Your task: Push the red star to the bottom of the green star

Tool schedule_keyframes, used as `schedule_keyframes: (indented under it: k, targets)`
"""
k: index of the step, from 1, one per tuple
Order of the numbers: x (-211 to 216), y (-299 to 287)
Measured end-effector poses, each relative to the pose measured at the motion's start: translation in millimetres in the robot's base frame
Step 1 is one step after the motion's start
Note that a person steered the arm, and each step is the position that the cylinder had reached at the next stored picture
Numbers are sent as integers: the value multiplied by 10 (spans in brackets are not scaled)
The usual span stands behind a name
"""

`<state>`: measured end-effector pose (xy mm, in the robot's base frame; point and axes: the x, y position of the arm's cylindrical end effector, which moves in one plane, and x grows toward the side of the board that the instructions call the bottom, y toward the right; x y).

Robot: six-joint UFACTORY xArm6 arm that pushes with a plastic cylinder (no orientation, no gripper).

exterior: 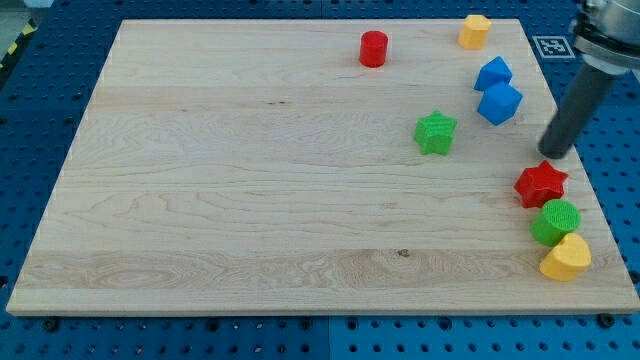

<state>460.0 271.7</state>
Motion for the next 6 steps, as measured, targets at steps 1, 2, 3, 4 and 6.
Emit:
schedule_keyframes:
  k: [1, 2, 3, 4, 6]
  targets:
    - [531, 0]
    - [532, 0]
    - [522, 0]
    - [469, -110]
    - [361, -477]
